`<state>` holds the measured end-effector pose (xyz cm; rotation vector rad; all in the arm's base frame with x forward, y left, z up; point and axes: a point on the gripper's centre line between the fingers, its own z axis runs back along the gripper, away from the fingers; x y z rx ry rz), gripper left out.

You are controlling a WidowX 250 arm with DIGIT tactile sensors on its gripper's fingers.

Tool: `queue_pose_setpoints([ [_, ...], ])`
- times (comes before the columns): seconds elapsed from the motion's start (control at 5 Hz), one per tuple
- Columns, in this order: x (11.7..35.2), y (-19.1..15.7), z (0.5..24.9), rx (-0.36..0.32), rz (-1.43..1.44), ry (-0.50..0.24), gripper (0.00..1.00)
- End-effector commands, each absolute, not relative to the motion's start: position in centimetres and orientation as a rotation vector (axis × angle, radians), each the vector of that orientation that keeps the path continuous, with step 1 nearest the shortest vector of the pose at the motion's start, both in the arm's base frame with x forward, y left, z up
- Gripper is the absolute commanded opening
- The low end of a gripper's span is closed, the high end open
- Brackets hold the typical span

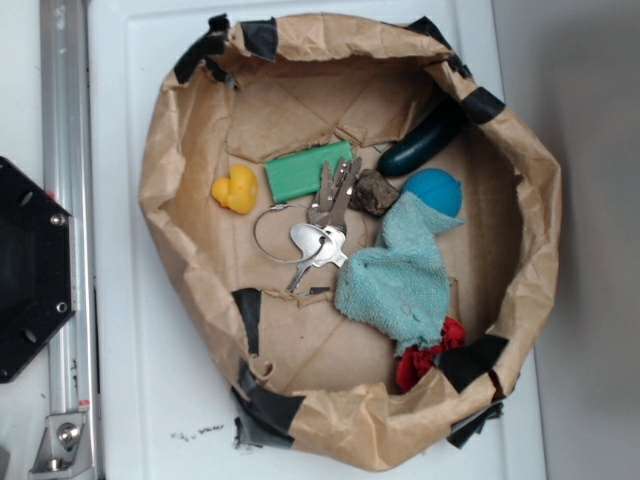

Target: Grab the blue cloth.

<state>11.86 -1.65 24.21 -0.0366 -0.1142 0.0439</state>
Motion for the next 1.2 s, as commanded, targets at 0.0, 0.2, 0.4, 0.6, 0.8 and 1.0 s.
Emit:
queue_pose_setpoints([
  [0.0, 11.9, -1.7, 24.2, -0.037, 0.044, -0.114, 1.0],
  [0.2, 16.8, -0.9, 20.2, -0.1, 0.042, -0.099, 1.0],
  [0.4, 20.8, -0.2, 17.5, -0.116, 0.23, -0.141, 1.0],
  [0.6, 23.5, 0.0, 14.6, -0.147, 0.371, -0.208, 1.0],
  [0.8, 24.9, -0.9, 11.3, -0.127, 0.392, -0.185, 1.0],
  [1.0, 26.1, -1.7, 8.3, -0.047, 0.347, -0.186, 1.0],
])
